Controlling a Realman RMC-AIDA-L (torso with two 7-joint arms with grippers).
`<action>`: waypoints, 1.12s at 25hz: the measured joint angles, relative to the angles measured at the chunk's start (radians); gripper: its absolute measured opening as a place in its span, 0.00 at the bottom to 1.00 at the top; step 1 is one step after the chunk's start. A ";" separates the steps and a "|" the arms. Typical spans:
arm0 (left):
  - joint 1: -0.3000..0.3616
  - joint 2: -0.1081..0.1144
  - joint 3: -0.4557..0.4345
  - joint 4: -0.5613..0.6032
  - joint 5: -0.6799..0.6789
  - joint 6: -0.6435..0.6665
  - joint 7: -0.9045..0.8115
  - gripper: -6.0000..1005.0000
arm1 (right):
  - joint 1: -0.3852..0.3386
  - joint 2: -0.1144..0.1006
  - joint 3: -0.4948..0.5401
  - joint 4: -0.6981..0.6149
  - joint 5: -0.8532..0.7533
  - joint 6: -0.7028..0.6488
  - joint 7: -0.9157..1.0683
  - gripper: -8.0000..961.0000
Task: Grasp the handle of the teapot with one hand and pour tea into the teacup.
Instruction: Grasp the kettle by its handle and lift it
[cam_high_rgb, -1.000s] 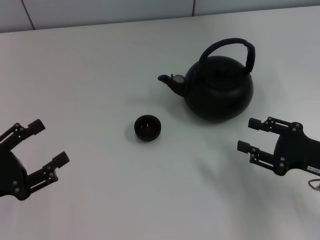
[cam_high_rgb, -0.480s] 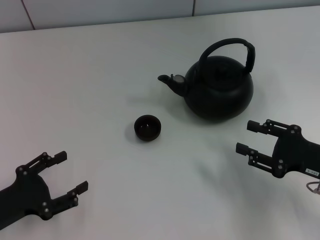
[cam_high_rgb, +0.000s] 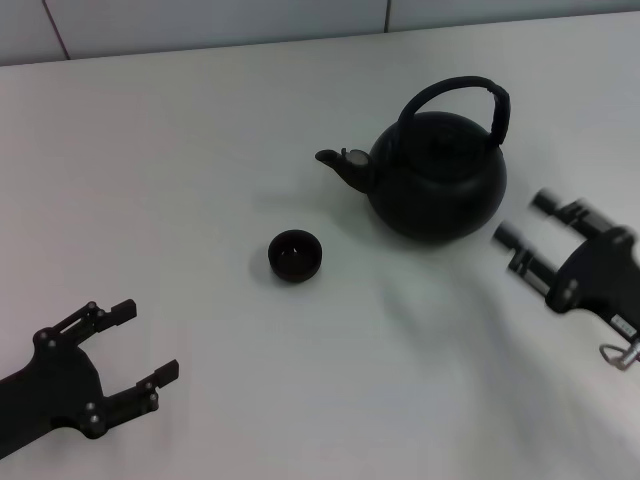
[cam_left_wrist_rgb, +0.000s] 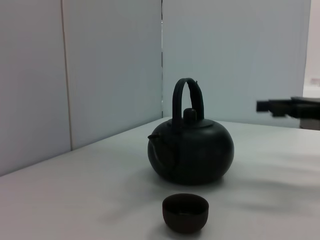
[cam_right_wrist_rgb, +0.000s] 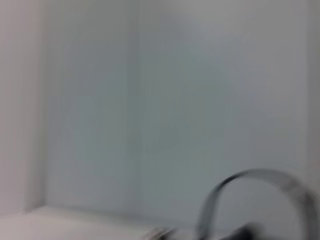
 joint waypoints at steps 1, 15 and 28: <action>-0.001 0.000 0.000 0.000 0.000 0.001 0.000 0.83 | -0.008 0.003 0.071 0.149 0.088 0.009 -0.161 0.64; -0.007 0.003 -0.006 0.000 -0.002 0.023 0.000 0.83 | 0.016 0.011 0.259 0.570 0.260 0.145 -0.645 0.61; 0.001 0.000 -0.016 0.003 -0.011 0.034 0.000 0.83 | 0.107 0.006 0.331 0.524 0.260 0.246 -0.642 0.57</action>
